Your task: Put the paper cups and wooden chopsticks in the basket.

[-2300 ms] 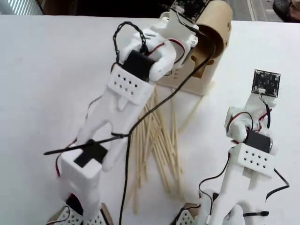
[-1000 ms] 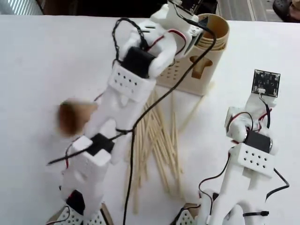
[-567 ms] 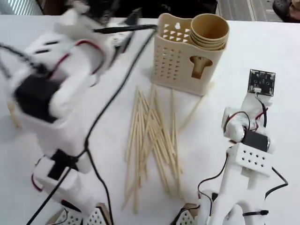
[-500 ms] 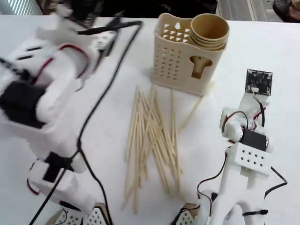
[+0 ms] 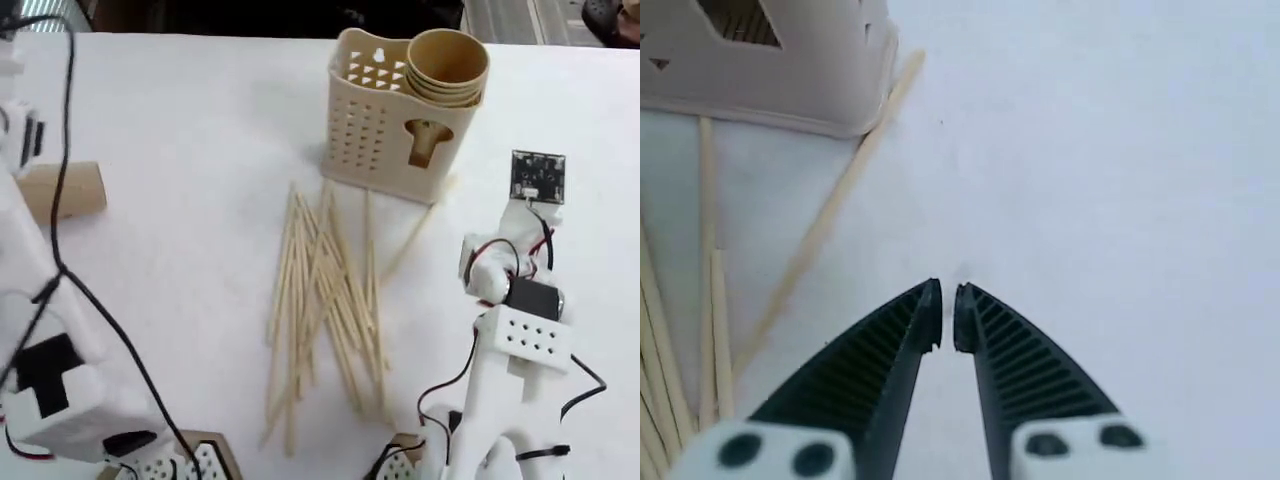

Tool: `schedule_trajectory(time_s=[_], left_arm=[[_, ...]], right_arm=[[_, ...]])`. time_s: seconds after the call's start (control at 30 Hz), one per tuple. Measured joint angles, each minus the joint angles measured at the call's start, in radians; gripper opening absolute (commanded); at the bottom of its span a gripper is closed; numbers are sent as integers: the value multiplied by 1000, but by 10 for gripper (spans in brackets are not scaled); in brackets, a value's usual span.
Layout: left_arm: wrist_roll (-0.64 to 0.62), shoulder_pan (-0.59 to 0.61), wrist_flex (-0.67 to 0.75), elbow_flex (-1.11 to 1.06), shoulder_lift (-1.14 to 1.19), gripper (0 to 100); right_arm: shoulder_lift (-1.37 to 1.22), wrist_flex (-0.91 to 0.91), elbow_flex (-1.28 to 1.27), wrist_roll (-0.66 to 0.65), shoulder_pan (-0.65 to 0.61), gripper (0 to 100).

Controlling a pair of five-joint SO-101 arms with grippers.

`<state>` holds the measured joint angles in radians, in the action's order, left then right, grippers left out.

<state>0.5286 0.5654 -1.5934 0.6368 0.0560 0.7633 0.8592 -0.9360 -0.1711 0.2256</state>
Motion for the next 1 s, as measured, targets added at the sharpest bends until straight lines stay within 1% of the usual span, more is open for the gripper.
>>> schedule_trajectory(time_s=[0.1,0.27,0.4,0.5,0.57,0.67,0.77,0.87,1.0], left_arm=[[25,71,204,-183,0,155],[68,98,571,-502,0,155],[72,135,861,-710,2,155],[72,158,1039,-819,2,155],[72,163,1111,-847,25,155],[72,166,1149,-839,114,155],[72,166,1137,-769,236,155],[72,166,1034,-618,341,155],[72,166,798,-402,425,155]], right_arm=[[0,0,-6,0,-14,38],[0,0,-6,0,-23,38],[0,-2,-20,0,-28,39],[0,-2,-20,0,-26,39],[0,-2,-20,0,-26,39],[0,-2,-20,0,-28,39],[0,-2,-20,0,-26,39],[0,-2,-20,0,-28,39],[0,-2,-20,0,-26,39]])
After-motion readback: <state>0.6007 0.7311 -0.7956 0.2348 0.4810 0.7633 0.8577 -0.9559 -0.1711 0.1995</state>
